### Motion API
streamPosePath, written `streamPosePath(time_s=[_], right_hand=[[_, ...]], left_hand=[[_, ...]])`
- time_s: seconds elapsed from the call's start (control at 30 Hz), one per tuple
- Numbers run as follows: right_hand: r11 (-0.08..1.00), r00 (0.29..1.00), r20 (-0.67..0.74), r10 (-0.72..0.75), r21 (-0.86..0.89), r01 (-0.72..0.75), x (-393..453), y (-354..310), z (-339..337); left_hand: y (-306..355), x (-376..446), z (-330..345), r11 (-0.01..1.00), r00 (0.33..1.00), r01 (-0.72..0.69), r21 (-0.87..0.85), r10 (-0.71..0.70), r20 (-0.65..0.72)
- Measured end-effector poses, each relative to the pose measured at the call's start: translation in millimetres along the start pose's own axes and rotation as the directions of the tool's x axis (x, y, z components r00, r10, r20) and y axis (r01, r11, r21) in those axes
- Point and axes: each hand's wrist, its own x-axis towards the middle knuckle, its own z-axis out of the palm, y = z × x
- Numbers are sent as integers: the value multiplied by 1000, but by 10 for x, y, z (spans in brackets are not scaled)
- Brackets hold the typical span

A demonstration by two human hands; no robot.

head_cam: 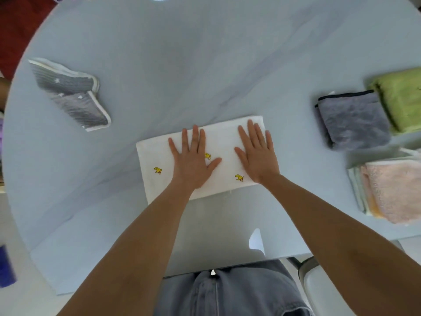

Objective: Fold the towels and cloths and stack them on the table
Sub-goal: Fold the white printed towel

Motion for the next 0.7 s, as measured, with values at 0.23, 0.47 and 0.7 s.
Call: streamPosePath(time_s=[0.23,0.47,0.7], right_hand=[[770,814,22,580,311,-557,-231,-127,-193],[510,709,280,648,531,-676,-84,-91,-313],[484,766,214,606,665,-568,-77,1,-314]], left_hand=[[-79,-154,-175,966,955,-248,75,231,188],[-26,-70,-274,972,951,-205,112,170,259],[2,-21,-274,975,955,-188,122,152,255]])
